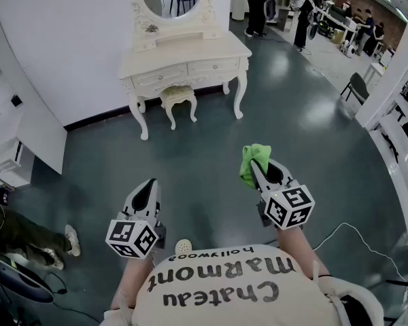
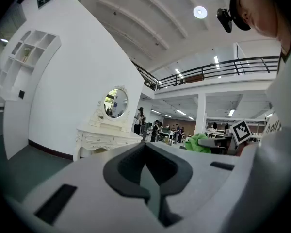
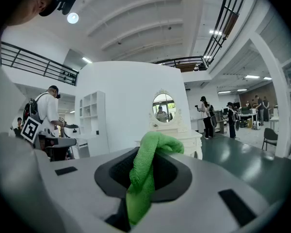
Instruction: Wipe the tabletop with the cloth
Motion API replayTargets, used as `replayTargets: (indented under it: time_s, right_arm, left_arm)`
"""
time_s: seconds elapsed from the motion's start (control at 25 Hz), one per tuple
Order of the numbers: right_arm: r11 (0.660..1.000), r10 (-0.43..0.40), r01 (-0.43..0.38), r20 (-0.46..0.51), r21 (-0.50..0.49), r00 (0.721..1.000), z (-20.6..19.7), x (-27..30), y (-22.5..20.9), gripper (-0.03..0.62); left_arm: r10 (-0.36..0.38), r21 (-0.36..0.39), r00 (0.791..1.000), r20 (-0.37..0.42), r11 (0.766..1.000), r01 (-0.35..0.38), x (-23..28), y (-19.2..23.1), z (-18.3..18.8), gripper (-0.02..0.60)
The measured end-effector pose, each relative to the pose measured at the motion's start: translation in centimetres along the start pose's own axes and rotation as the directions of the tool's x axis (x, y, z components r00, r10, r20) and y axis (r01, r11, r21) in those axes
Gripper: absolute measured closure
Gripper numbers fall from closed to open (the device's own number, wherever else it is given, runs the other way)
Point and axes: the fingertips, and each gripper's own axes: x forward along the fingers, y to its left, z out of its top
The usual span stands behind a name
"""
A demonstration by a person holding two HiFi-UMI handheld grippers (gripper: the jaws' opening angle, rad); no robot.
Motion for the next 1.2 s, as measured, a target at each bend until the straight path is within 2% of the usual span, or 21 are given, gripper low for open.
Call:
replayTargets:
  time_s: [0.24,0.52,0.68,0.88,1.04,1.2]
  right_arm:
    - [1.000,-0.018,0.018,0.016,-0.004,1.000,1.1,4.5,0.8,0.522]
    - [0.996,-0.066,0.063,0.045,0.067,0.997,2.2,9.9,2.2,0.522]
    - [0.993,-0.077,0.073,0.037,0.094,0.996,1.5,13.5,3.7,0.522]
    - [0.988,-0.051,0.050,0.005,0.145,0.999,0.5,18.3,5.3,0.522]
    - [0.992,-0.022,0.028,-0.049,0.121,0.999,-0.2,21.9,5.8,0.522]
    - [0.992,0.015,-0.004,-0.083,0.126,0.996,-0.7,26.7,4.9,0.522]
  left_arm:
    - [-0.034,0.009,0.999,0.006,0.999,0.034,2.7,4.0,1.8,0.574]
    - [-0.095,0.018,0.995,0.011,0.995,0.095,5.6,9.9,4.9,0.574]
    - [-0.128,0.016,0.992,0.021,0.992,0.127,6.9,13.2,5.8,0.574]
    - [-0.131,-0.057,0.991,0.029,0.989,0.133,8.2,17.0,5.4,0.574]
    - [-0.100,-0.117,0.994,0.044,0.988,0.104,9.0,19.8,4.6,0.574]
    - [-0.074,-0.149,0.997,0.012,0.986,0.075,11.8,22.6,4.1,0.574]
